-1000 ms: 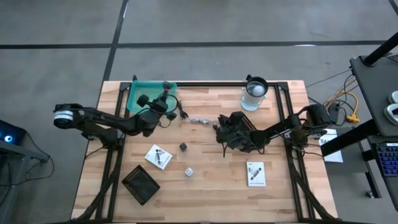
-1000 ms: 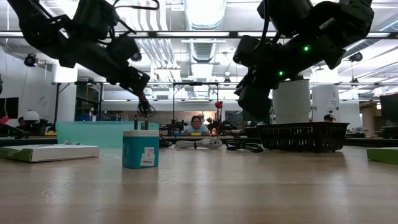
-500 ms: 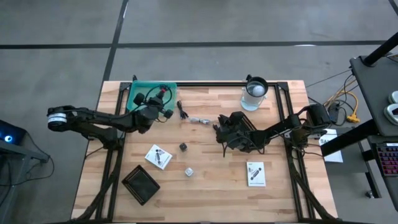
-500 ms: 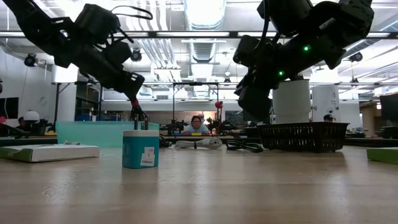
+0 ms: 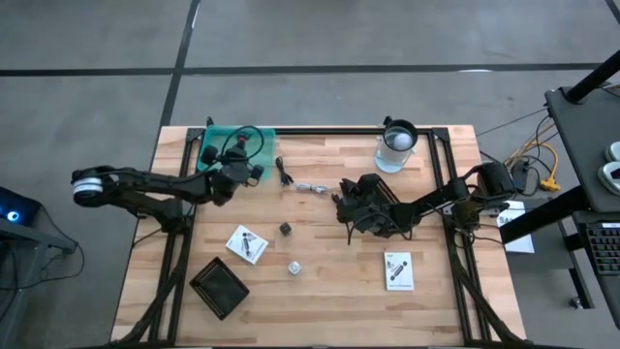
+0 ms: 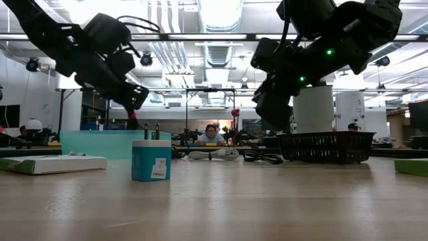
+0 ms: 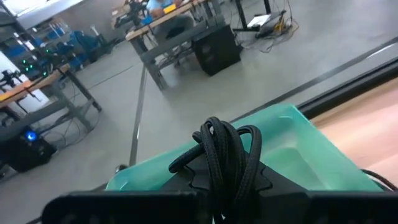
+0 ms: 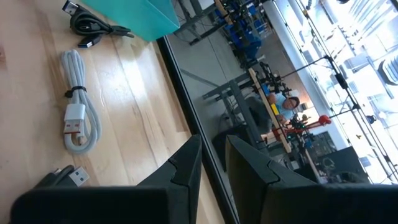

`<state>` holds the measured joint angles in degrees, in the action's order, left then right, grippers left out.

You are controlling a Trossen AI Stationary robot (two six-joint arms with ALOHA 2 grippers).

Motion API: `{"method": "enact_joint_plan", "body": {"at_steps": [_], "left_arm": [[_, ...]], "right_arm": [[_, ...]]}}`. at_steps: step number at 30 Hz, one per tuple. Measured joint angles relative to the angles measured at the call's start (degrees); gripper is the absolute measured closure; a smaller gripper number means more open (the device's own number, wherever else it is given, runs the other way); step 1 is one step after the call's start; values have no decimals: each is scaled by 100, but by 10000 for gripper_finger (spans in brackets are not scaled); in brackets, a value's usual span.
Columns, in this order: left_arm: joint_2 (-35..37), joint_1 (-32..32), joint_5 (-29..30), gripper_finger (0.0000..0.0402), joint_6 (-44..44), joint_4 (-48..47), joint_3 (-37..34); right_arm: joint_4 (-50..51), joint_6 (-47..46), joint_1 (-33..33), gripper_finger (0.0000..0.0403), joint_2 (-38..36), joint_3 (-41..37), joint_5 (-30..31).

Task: Pick and place items into bin
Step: Put the bottom black charger cable into the green bin

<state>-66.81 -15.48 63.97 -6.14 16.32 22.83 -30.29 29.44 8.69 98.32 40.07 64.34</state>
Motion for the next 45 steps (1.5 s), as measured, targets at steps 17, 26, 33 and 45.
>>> {"method": "enact_joint_plan", "body": {"at_steps": [17,26,33,45], "left_arm": [[878,-31,161,392,-1304,-2290,-24],[879,-31,417,392,-1131,-2334,-200],[886,-31,565,392,-960,-2337,-262],[875,-57,751,392,-672,-2333,-363]], "right_arm": [[1,-54,0,342,0,0,0],[-1,-51,0,342,0,0,0],[-1,-51,0,342,0,0,0],[0,-51,0,342,0,0,-2]]}}
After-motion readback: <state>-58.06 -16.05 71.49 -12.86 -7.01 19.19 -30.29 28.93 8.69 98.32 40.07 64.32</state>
